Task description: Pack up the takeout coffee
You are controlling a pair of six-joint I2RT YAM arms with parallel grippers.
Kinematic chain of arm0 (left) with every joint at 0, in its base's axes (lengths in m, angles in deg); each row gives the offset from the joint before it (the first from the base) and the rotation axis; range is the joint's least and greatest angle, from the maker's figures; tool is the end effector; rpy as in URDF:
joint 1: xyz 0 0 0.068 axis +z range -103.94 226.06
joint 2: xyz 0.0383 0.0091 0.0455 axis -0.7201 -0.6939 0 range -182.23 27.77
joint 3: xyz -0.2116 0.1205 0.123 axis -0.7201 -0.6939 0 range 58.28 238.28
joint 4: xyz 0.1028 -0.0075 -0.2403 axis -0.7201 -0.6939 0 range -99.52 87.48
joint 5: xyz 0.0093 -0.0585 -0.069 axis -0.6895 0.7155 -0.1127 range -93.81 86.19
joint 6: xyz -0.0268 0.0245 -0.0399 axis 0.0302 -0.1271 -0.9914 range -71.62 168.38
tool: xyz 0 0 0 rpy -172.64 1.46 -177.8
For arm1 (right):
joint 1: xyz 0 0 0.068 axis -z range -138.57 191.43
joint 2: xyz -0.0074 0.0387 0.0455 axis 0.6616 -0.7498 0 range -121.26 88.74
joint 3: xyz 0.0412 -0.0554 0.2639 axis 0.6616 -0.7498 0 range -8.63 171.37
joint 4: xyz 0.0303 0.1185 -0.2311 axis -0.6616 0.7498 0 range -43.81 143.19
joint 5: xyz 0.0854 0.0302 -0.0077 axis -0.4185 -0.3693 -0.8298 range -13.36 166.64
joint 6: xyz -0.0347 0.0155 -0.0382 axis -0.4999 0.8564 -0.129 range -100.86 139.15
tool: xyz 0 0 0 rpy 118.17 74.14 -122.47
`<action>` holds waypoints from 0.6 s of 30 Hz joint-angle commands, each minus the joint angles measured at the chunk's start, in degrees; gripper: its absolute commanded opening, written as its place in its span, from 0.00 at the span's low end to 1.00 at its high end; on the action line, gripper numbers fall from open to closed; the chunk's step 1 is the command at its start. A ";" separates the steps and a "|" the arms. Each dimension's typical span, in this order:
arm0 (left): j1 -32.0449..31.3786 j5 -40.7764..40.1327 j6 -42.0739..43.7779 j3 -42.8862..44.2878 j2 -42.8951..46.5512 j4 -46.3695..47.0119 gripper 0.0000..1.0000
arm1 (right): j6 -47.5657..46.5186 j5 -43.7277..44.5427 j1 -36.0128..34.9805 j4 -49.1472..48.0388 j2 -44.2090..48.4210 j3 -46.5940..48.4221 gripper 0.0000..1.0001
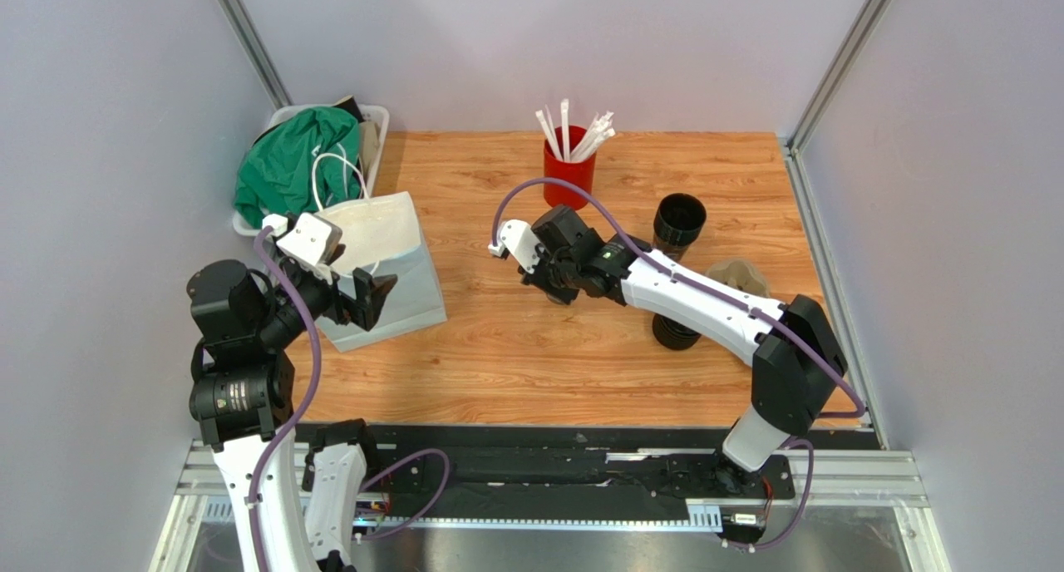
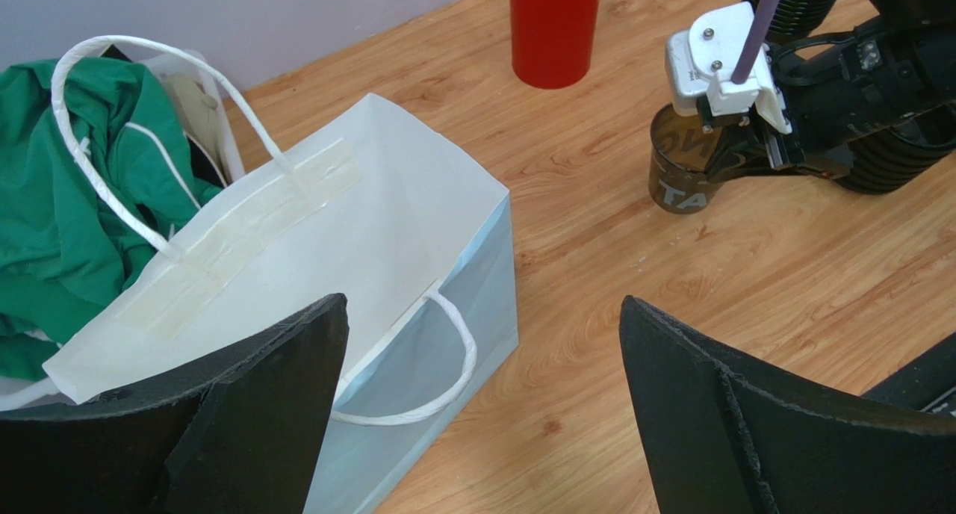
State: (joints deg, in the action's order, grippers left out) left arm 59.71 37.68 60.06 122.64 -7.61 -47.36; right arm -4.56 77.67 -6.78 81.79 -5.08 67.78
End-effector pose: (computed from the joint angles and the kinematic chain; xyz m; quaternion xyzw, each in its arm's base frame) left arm 0.0901 -0.0023 0.4100 0.2006 0.7497 -0.1521 0.6120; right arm 0.2373 0.2645 0.2732 -0.5545 0.7694 0.0589 0.3117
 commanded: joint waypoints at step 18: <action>0.85 0.34 -0.87 -0.64 0.75 2.13 0.99 | 5.24 4.32 -2.07 -12.39 -3.03 -3.54 0.00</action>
State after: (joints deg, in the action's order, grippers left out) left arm 59.97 37.68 60.00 122.33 -7.04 -46.81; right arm -1.37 81.19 -8.42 74.11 -8.33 64.63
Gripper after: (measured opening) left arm 0.990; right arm 0.011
